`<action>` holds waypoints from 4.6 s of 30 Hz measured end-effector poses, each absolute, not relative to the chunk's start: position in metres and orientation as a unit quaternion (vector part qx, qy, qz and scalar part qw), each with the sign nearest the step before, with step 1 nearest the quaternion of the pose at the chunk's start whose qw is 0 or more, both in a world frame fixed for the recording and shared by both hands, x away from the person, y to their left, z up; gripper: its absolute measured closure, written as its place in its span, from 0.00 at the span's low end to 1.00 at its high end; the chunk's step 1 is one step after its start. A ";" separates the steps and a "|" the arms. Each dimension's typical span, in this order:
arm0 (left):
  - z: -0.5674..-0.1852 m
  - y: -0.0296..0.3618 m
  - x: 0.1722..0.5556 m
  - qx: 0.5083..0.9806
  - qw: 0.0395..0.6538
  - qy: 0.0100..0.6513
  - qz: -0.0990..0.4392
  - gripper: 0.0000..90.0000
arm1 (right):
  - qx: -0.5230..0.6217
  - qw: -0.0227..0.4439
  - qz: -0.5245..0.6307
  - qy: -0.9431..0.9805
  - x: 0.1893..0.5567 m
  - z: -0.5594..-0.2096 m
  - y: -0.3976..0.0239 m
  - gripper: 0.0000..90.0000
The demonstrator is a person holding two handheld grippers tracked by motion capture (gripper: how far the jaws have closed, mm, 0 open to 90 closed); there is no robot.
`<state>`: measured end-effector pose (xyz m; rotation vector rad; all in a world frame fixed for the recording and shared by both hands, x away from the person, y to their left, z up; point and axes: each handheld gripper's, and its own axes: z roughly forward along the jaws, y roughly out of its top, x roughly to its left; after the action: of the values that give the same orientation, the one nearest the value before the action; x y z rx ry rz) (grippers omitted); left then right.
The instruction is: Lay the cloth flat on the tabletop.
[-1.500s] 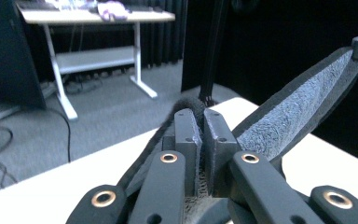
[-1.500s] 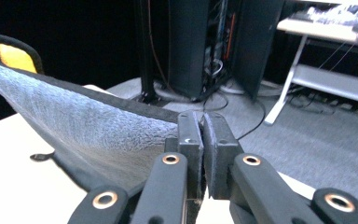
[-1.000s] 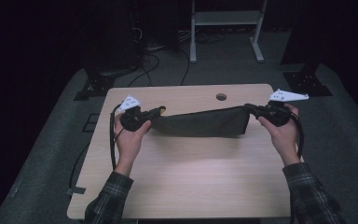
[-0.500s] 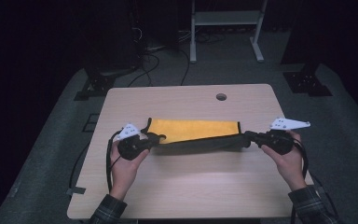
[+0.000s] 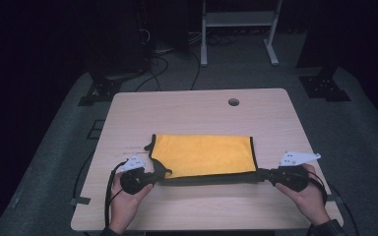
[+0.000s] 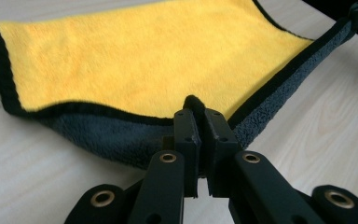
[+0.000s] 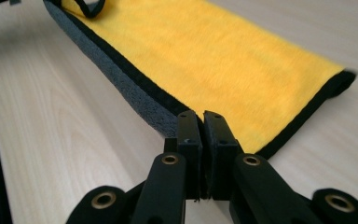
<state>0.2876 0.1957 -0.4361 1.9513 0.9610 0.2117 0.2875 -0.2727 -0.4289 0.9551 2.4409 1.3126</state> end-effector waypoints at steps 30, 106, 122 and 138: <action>-0.232 0.200 0.263 0.696 0.609 0.271 0.267 0.95 | 0.231 0.295 0.577 0.726 0.274 -0.235 -0.278 0.95; -0.466 0.191 0.362 0.822 0.397 0.398 0.091 0.87 | 0.379 0.129 0.372 0.837 0.370 -0.470 -0.251 0.56; -0.442 0.238 0.307 0.796 0.419 0.424 0.106 0.94 | 0.372 0.137 0.354 0.847 0.370 -0.474 -0.248 0.57; -0.452 0.269 0.224 0.782 0.416 0.457 0.082 0.93 | 0.370 0.145 0.346 0.850 0.370 -0.474 -0.247 0.55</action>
<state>0.2244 0.2688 -0.4518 1.9645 1.1466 0.2061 0.3702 -0.2471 -0.4738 1.0658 2.4483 0.9966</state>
